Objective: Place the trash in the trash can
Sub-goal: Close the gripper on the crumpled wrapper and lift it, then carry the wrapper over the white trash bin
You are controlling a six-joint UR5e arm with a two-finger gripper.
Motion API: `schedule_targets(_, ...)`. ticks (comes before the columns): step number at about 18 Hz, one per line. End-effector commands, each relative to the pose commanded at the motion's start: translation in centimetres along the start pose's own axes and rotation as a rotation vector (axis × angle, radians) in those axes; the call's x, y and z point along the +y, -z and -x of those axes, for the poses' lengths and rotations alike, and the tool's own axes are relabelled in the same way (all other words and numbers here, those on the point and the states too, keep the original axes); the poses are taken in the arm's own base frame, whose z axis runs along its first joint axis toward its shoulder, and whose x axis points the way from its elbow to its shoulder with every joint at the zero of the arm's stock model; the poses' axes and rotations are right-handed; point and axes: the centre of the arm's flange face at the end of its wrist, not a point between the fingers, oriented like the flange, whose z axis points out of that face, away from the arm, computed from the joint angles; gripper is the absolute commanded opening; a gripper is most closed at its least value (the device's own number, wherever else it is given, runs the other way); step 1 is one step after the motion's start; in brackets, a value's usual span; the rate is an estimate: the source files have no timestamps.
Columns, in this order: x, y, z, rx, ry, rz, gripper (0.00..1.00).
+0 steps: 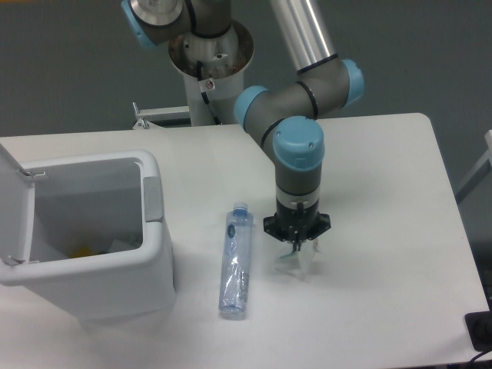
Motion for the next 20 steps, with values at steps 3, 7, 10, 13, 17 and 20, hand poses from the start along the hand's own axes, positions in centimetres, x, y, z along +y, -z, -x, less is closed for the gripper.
schedule_targets(3, -1.1, 1.7, 1.0, -0.002, 0.008, -0.045, 0.0)
schedule_targets(7, -1.8, 6.5, 3.7, 0.042, 0.066, -0.173, 0.0)
schedule_targets(10, -2.7, 12.1, 6.2, 0.149, 0.226, -0.335, 0.0)
schedule_targets(13, -4.6, 15.8, 6.6, 0.21, 0.33, -0.419, 0.0)
schedule_targets(17, -5.7, 20.8, 3.8, 0.27, 0.476, -0.479, 0.0)
schedule_targets(20, -5.2, 26.8, -0.5, 0.294, 0.472, -0.547, 0.0)
